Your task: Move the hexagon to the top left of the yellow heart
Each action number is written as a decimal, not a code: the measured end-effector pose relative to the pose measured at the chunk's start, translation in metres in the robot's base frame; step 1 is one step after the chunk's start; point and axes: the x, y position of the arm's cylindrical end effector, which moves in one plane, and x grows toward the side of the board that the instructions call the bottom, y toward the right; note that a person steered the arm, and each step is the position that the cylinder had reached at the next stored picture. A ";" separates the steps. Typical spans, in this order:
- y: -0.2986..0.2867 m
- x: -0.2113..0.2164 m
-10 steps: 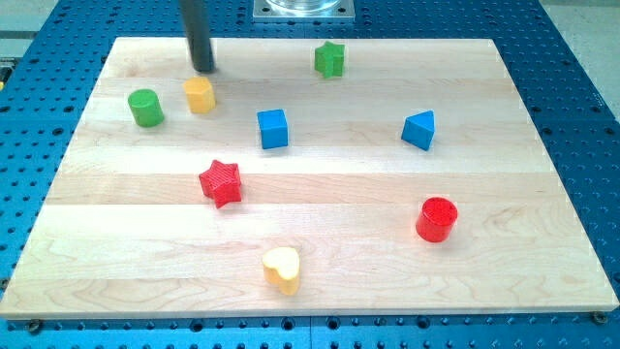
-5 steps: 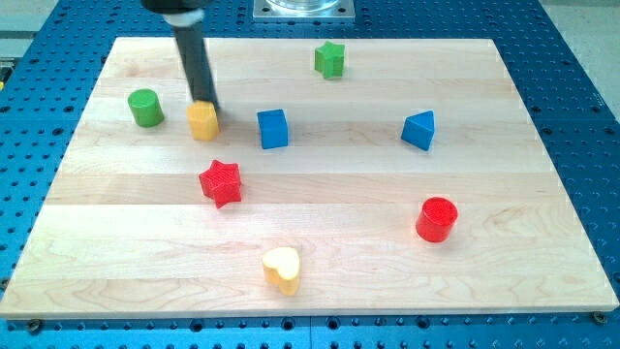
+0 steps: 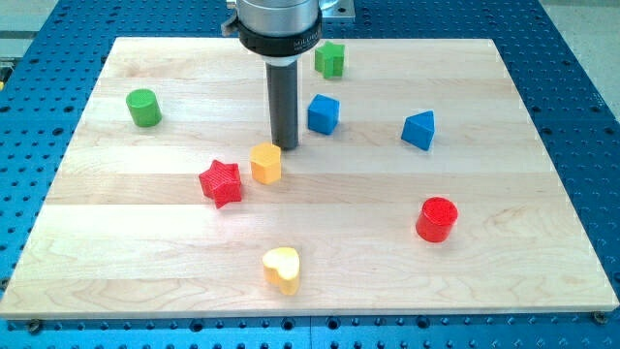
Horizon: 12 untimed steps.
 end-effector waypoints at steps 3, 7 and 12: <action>-0.038 0.008; 0.027 0.034; 0.001 0.121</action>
